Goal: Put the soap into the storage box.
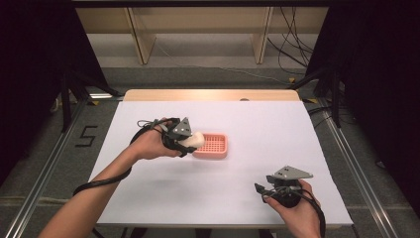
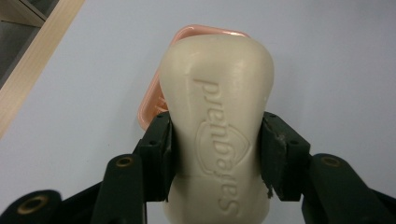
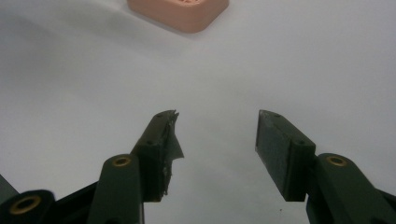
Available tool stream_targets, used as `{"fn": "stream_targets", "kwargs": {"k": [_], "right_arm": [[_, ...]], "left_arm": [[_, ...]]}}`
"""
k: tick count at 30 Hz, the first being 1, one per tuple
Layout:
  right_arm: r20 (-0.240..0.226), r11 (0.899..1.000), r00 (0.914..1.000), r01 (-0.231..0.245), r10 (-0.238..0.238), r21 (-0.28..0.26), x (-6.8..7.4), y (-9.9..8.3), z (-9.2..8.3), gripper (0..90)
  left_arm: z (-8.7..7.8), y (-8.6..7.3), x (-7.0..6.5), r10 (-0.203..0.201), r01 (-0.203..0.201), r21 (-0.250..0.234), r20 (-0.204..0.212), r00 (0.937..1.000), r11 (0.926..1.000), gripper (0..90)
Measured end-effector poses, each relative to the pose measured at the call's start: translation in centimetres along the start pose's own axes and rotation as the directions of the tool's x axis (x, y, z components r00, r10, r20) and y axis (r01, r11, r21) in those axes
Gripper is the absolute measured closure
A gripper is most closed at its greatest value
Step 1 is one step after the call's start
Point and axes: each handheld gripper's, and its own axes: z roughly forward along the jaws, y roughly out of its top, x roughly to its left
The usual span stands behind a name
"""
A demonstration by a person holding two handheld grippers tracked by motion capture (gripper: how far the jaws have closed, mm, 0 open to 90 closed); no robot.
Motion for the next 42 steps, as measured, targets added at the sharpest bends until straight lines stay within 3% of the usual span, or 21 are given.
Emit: {"fn": "stream_targets", "kwargs": {"k": [13, 14, 18, 19, 22, 29, 32, 34, 40, 42], "right_arm": [[0.005, 1.0, 1.0, 0.0, 0.0, -0.009, 0.0, 0.0, 0.0, 48.3], [0.005, 1.0, 1.0, 0.001, -0.001, -0.011, 0.0, 0.0, 0.0, 48.3], [-0.006, 1.0, 0.9999, -0.009, 0.009, -0.004, 0.0, 0.0, 0.0, 48.3], [0.004, 1.0, 0.9997, -0.024, 0.024, 0.005, 0.1, 0.0, -0.2, 48.3], [0.002, 1.0, 0.9999, -0.014, 0.014, 0.001, 0.1, 0.0, -0.1, 48.3], [0.007, 1.0, 1.0, 0.004, -0.004, -0.002, 0.0, 0.0, 0.0, 48.3], [0.004, 1.0, 0.9999, -0.014, 0.013, 0.004, 0.2, 0.0, -0.1, 48.3], [0.006, 1.0, 1.0, 0.006, -0.006, -0.004, 0.0, 0.0, 0.0, 48.3], [0.007, 1.0, 1.0, 0.005, -0.005, -0.013, 0.0, -0.1, 0.0, 48.3], [0.004, 1.0, 0.9999, -0.015, 0.015, -0.005, 0.1, 0.0, -0.1, 48.3]], "left_arm": [[0.6, 0.8, 0.2, 0.004, -0.005, 0.007, 0.007, 1.0, 1.0, 49.8], [0.7, 0.9, 0.2, 0.018, -0.018, 0.01, 0.004, 0.9998, 0.9998, 49.8], [0.9, 1.0, 0.1, 0.003, -0.003, 0.01, 0.007, 1.0, 0.9999, 49.8], [1.0, 1.0, 0.3, 0.018, -0.018, 0.015, 0.006, 0.9998, 0.9997, 49.7], [1.2, 1.1, 0.2, 0.007, -0.007, 0.014, 0.007, 1.0, 0.9999, 49.7], [1.7, 1.4, -0.1, 0.03, -0.03, 0.026, 0.015, 0.9994, 0.9992, 49.8], [1.9, 1.5, -0.1, 0.032, -0.032, 0.024, 0.012, 0.9994, 0.9992, 49.8], [2.0, 1.6, -0.1, 0.032, -0.033, 0.032, 0.021, 0.9993, 0.9989, 49.7], [2.3, 1.8, -0.1, 0.044, -0.045, 0.034, 0.016, 0.9989, 0.9984, 49.7], [2.4, 1.9, -0.1, 0.044, -0.045, 0.039, 0.022, 0.9988, 0.9982, 49.7]]}}
